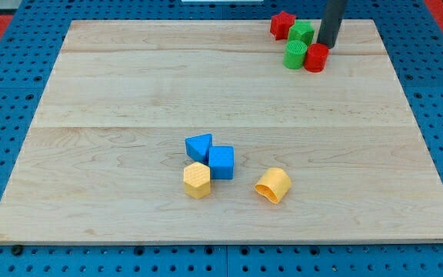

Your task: Move the green star above the green circle

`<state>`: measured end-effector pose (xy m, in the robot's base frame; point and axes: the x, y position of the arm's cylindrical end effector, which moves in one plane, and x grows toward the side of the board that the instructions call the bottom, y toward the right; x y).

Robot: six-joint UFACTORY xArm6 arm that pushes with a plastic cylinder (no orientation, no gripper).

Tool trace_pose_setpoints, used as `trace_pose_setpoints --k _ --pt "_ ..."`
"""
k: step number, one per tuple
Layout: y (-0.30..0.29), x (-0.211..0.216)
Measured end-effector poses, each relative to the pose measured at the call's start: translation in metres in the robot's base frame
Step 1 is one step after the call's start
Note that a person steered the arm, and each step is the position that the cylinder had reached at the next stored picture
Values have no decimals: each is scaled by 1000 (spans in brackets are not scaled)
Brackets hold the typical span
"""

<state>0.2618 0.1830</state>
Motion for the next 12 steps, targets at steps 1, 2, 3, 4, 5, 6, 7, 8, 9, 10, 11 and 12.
trace_pose_setpoints --k 1,2,3,4,5,6,7,8,9,10,11,12 --pt "0 0" --pt "25 -29" --pt "32 -57" --pt "29 -59" --pt "12 -58" --pt "-11 -53" --pt "-32 -49" --pt "-33 -42" --pt "-27 -39" --pt "-27 -39" --pt "-28 -41" --pt "-31 -44"
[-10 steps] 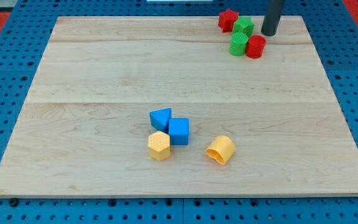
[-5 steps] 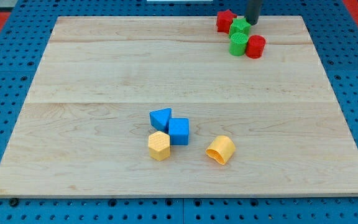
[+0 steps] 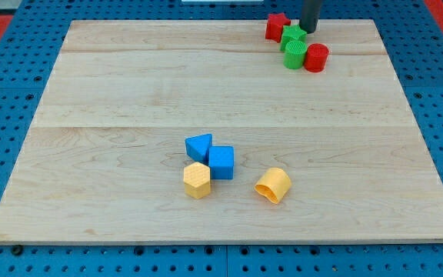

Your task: Move the green star above the green circle

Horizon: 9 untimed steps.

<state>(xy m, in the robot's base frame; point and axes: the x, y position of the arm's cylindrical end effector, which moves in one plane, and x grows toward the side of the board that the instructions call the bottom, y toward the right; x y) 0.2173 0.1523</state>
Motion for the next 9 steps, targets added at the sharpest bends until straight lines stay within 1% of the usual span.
trace_pose_setpoints --k 3,4,5,6,7,8,9 --pt "0 0" --pt "14 1" --pt "72 6" --pt "93 59" --pt "90 149" --pt "65 238" --pt "13 313"
